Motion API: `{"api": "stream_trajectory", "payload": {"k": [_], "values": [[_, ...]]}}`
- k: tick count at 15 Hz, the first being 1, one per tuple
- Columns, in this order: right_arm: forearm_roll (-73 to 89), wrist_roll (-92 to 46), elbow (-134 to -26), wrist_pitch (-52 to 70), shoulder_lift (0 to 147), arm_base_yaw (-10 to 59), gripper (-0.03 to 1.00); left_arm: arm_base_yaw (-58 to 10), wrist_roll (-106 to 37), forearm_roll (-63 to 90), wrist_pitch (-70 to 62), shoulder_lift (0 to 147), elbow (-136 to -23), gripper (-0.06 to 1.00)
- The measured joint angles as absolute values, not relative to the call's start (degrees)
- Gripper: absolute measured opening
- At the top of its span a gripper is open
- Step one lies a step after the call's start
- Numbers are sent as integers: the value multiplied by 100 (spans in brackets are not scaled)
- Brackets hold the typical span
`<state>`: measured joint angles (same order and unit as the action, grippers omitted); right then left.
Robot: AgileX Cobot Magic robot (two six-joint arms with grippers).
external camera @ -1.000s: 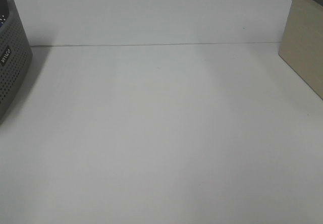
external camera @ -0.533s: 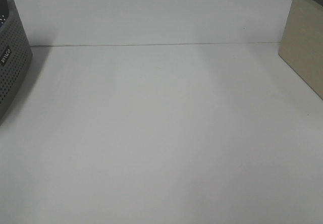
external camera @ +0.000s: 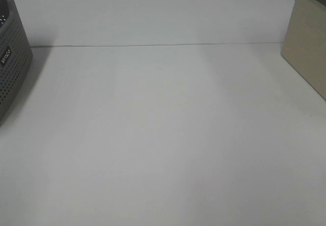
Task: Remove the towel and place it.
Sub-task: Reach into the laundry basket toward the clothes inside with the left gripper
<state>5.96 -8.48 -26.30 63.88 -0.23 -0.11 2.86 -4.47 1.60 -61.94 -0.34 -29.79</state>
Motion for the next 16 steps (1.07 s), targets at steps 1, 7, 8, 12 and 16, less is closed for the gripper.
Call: {"api": "stream_trajectory", "payload": {"k": [1, 7, 8, 12, 16], "values": [[596, -848, -2630, 6388, -23, -11, 75, 286, -447, 160, -6194, -34, -2979, 99], [596, -848, -2630, 6388, -23, -11, 75, 286, -447, 160, -6194, -34, -2979, 99], [596, -848, -2630, 6388, -23, -11, 75, 286, -447, 160, -6194, -34, -2979, 99], [596, -848, -2630, 6388, -23, -11, 75, 286, -516, 206, -6194, 321, -3174, 99], [596, -848, -2630, 6388, -23, -11, 75, 286, -3168, -504, -6188, 2807, -4526, 99]]}}
